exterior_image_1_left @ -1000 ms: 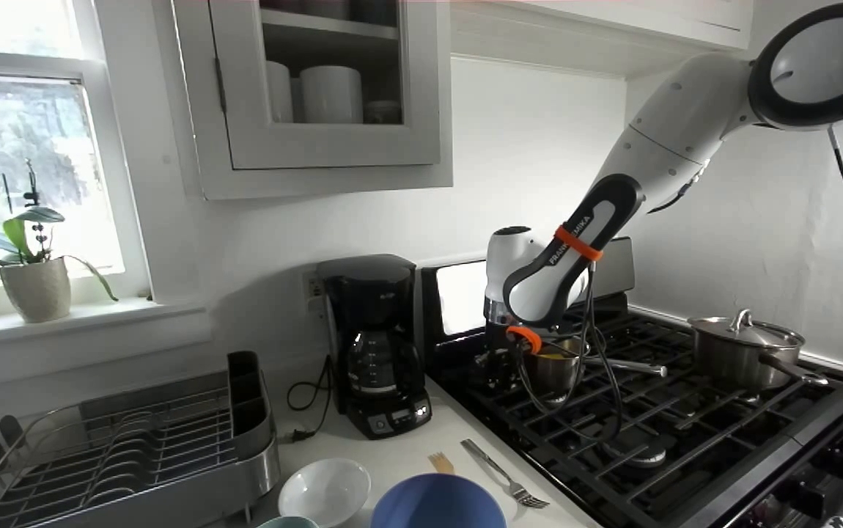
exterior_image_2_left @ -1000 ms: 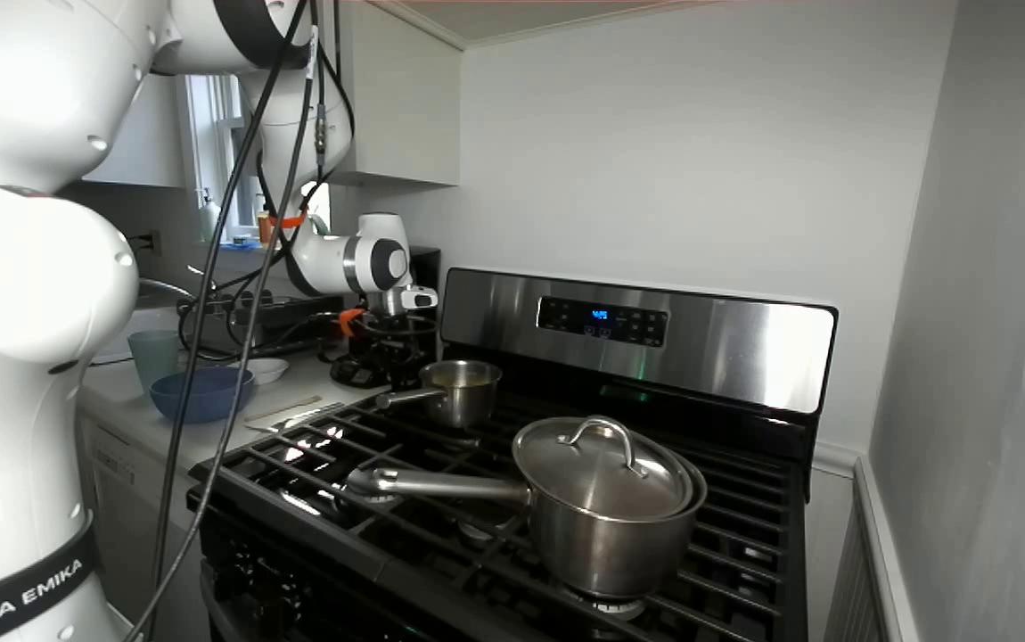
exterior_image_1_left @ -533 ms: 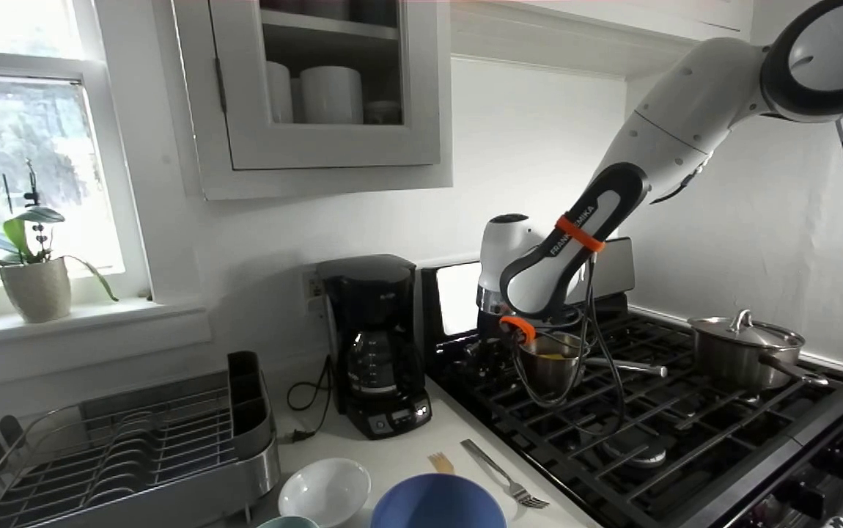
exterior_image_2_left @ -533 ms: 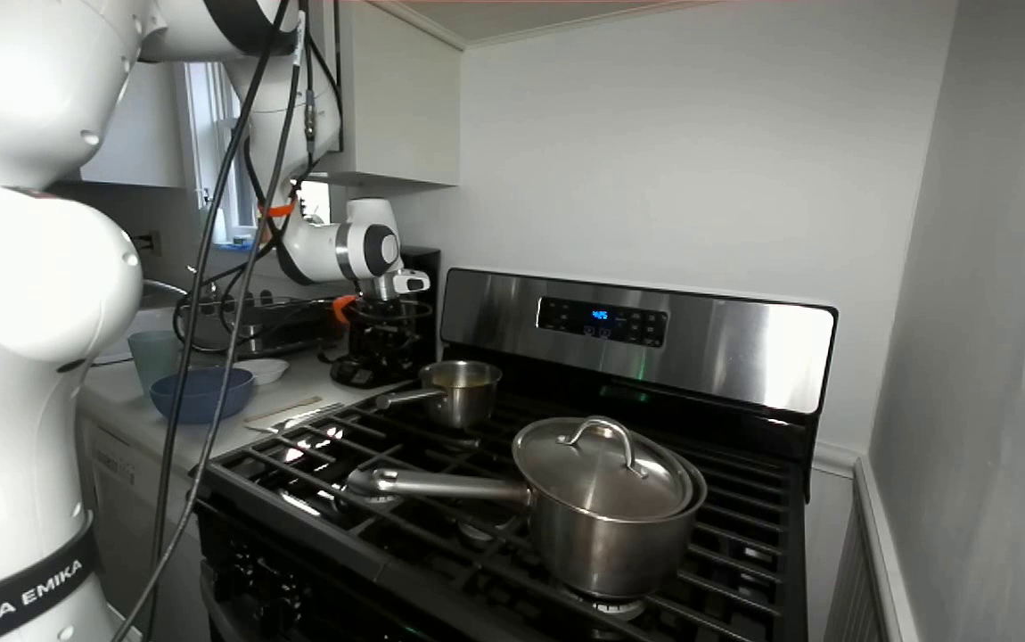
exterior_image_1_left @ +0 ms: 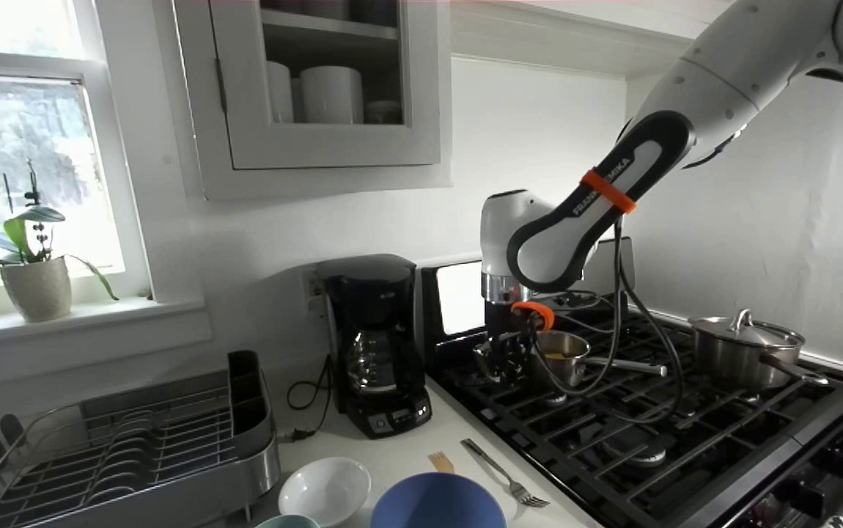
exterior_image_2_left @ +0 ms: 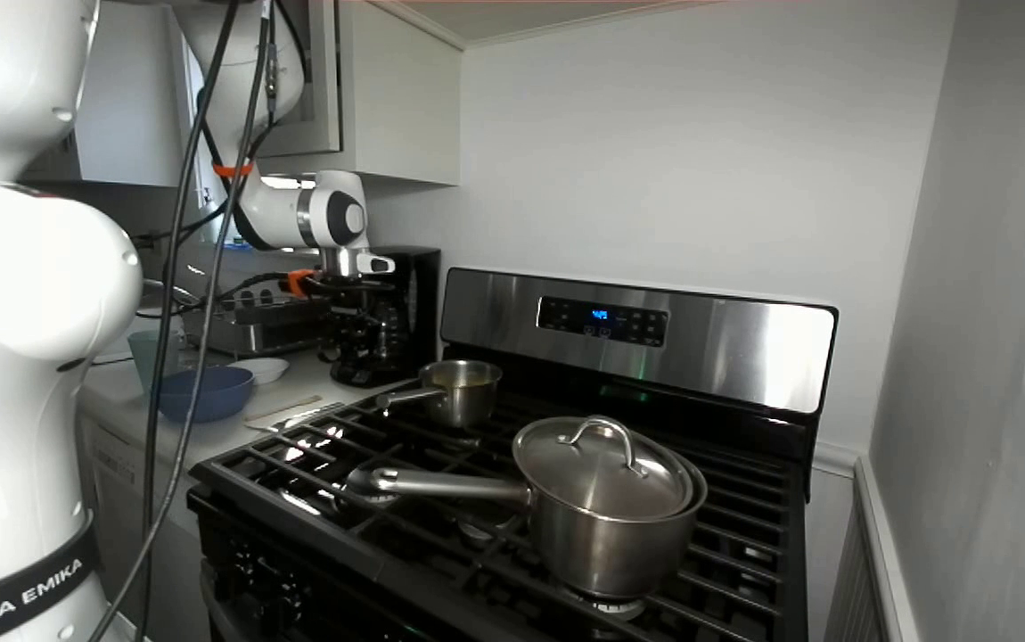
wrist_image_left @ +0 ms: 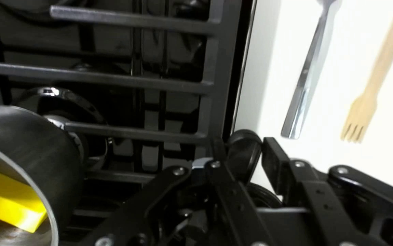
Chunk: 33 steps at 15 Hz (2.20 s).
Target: Put the pot on the left-back stove plate, then place the lid in the bowl
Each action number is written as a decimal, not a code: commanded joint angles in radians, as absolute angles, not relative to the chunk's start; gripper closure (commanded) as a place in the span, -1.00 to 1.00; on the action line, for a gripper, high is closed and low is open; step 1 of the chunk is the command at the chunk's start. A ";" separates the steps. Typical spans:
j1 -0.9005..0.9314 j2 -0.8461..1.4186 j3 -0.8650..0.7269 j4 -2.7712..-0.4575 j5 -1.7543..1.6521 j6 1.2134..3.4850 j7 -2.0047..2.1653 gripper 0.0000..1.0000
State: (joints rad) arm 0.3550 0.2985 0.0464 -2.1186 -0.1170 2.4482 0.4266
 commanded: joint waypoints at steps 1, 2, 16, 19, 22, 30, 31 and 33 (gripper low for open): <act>0.313 0.128 0.126 -2.252 -0.035 2.355 0.346 0.84; 0.306 0.093 0.149 -2.275 -0.006 2.340 0.305 0.84; 0.359 -0.081 0.312 -2.371 0.223 2.392 -0.439 0.84; 0.354 -0.047 0.317 -2.339 0.186 2.369 -0.388 0.35; 0.353 -0.033 0.315 -2.338 0.194 2.369 -0.420 0.84; 0.373 0.116 0.380 -2.308 0.118 2.347 -0.522 0.84; 0.372 0.130 0.387 -2.308 0.113 2.350 -0.533 0.84; 0.369 0.155 0.394 -2.303 0.085 2.358 -0.532 0.84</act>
